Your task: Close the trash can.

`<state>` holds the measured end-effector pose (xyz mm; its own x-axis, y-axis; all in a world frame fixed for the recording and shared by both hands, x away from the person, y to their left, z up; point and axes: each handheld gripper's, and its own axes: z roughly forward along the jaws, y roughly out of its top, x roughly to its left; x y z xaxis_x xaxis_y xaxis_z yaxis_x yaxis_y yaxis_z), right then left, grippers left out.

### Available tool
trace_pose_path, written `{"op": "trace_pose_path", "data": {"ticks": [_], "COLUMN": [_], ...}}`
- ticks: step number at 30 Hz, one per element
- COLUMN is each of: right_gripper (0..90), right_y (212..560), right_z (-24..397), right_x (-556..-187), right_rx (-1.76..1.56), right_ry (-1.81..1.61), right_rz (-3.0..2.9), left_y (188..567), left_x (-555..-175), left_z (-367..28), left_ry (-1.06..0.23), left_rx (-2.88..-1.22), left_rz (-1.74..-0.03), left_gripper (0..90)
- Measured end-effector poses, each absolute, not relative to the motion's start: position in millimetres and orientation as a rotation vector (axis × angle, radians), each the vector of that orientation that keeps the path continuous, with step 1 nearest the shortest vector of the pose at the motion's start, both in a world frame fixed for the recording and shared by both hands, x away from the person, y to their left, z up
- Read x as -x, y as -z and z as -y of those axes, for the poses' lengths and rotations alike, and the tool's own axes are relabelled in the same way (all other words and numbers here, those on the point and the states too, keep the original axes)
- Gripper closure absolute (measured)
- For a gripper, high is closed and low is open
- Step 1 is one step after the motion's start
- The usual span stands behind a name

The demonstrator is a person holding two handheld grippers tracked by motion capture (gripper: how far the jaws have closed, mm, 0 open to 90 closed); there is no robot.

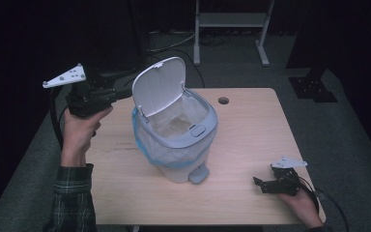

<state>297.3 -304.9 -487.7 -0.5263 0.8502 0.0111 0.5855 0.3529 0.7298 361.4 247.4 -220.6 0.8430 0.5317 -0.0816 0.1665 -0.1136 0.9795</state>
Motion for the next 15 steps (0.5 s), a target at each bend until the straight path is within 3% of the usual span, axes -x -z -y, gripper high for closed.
{"op": "trace_pose_path", "data": {"ticks": [15], "right_gripper": [9.2], "right_y": [488], "right_z": [305], "right_x": [-297], "right_rx": [-1.259], "right_ry": [-0.984], "right_rz": [-2.251], "left_y": [219], "left_x": [-355], "left_z": [-219], "left_ry": [-0.274], "left_rx": [-1.744], "left_rz": [-0.456], "left_gripper": [90.0]}}
